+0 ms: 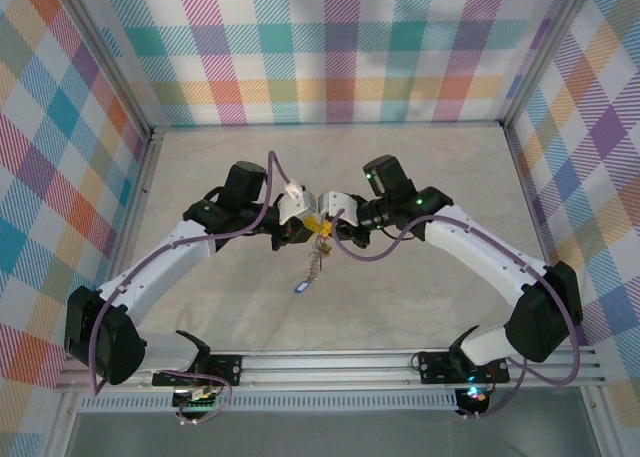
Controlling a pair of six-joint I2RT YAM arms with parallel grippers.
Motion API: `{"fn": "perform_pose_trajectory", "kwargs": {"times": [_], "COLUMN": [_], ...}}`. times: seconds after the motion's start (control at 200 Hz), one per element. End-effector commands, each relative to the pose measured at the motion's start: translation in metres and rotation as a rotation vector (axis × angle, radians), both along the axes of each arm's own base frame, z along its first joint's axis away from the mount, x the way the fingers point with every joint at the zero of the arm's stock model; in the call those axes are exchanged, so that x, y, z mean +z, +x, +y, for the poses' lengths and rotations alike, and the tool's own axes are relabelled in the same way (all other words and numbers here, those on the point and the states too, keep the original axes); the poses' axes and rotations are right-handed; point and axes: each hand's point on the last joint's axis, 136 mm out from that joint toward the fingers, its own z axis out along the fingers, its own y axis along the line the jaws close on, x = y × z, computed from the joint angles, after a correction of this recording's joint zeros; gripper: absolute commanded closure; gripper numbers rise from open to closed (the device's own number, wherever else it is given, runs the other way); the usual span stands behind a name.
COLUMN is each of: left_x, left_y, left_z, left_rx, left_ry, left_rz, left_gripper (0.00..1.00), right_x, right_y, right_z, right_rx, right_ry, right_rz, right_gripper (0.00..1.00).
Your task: Put the keys on the keyring
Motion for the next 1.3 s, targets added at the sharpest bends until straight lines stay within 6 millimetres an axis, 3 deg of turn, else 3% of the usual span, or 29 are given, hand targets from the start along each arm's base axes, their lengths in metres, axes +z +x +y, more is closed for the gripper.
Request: {"fn": "perform_pose_trajectory", "kwargs": {"times": [0.0,0.145,0.485,0.59,0.825,1.295], "left_x": [0.014,0.015,0.031,0.035,0.049,0.06], "left_y": [0.0,-0.001,-0.001,0.0,0.001,-0.004], "left_z": [-0.004,-0.004,-0.009,-0.009,-0.007,-0.013], "left_rx": [-0.016,-0.024,-0.02,-0.019,-0.014,-0.076], "left_ry": [-0.021,-0.014,-0.132,-0.178,-0.259,-0.335], "left_rz": [-0.031,-0.045,-0.087,-0.088,-0.128,-0.127], "left_gripper": [0.98,1.0,1.0,1.0,1.0,1.0], "right_x": [0.022,0.027,0.025,0.027,0.031,0.047], "right_y": [0.0,-0.001,0.005,0.006,-0.003,-0.011], "right_z": [0.01,0.012,-0.004,-0.012,-0.022,-0.007], "right_rx": [0.028,0.027,-0.028,-0.043,-0.009,0.095], "right_ry": [0.062,0.093,0.121,0.144,0.2,0.307], "right_rz": [-0.045,-0.04,-0.024,-0.011,0.045,0.103], "right_gripper": [1.0,1.0,0.76,0.73,0.74,0.84]}}
